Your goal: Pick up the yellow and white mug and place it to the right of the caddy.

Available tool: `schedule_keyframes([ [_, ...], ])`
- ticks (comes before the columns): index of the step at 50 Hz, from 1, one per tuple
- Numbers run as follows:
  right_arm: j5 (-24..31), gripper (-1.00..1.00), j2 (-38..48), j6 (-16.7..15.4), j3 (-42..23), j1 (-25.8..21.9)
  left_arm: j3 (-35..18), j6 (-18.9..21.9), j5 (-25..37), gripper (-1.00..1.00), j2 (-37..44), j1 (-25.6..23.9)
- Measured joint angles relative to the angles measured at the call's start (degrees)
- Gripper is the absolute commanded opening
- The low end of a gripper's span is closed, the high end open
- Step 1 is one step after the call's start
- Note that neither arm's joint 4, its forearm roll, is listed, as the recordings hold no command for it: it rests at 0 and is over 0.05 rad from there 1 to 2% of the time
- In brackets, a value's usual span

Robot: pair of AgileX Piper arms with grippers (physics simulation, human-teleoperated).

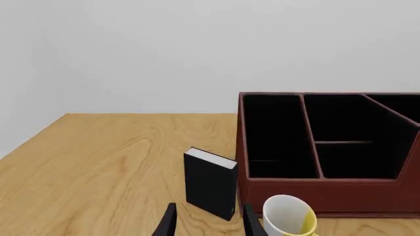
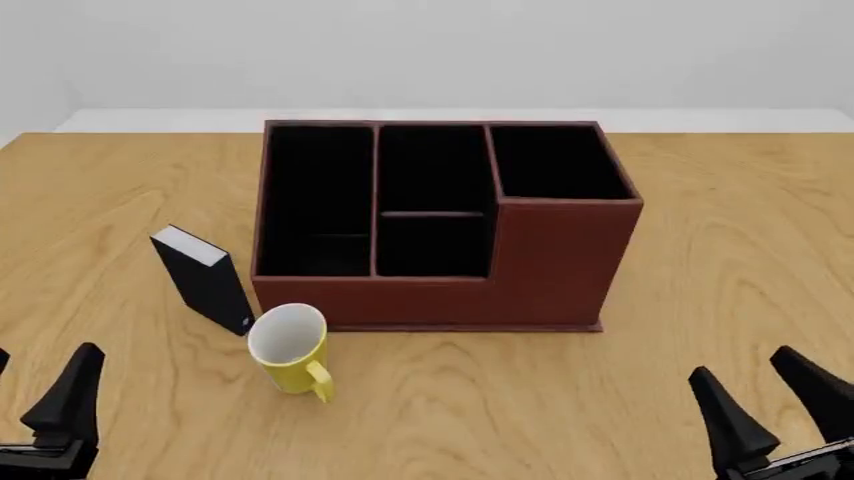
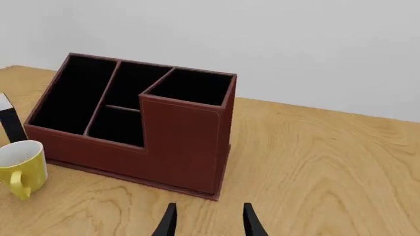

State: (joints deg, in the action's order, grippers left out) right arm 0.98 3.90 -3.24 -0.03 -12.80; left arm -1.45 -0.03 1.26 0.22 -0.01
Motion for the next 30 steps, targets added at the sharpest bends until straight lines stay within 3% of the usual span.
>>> schedule_keyframes([
  [30,-15.0,1.0,17.0,-0.6,0.0,-10.3,-0.1,0.0,0.1,1.0,0.0,0.0],
])
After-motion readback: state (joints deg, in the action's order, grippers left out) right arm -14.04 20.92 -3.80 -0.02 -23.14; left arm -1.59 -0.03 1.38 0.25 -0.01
